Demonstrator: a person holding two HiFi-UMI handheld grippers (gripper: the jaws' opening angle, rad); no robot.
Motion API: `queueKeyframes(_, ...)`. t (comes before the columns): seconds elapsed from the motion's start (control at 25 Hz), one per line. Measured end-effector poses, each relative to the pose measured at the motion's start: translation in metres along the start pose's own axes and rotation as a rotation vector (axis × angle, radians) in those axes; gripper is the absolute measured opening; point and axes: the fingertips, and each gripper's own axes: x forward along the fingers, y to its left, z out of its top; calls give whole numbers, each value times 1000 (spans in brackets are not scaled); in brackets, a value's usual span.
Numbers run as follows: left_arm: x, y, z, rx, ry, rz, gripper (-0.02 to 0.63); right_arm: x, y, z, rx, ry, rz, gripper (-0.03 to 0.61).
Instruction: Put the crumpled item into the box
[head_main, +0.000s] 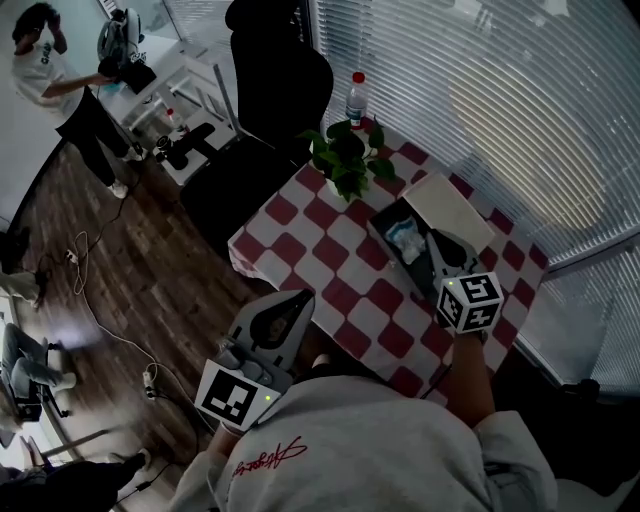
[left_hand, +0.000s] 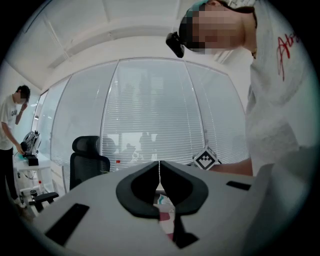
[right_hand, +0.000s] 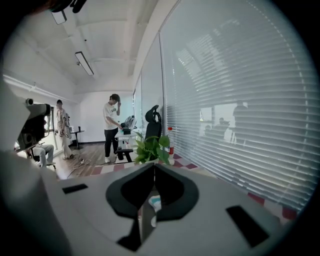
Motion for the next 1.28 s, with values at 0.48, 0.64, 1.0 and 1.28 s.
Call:
queueKeyframes(0.48,8,-7,2,5,-13,-45,20,-32,11,11,7,-75,-11,14)
queueKeyframes(0.64,12,-12,-1,7,-15,-64,20,-44,16,14,-8,-101,-12,14)
queueKeyframes(1.0,23,-25,1,10,-18,-104,20,-69,20,20,-8,-144,-16,14)
queueKeyframes(1.28,31,-30,0,7,-31,-127,20,-94,24,31,3,-202,-19,14)
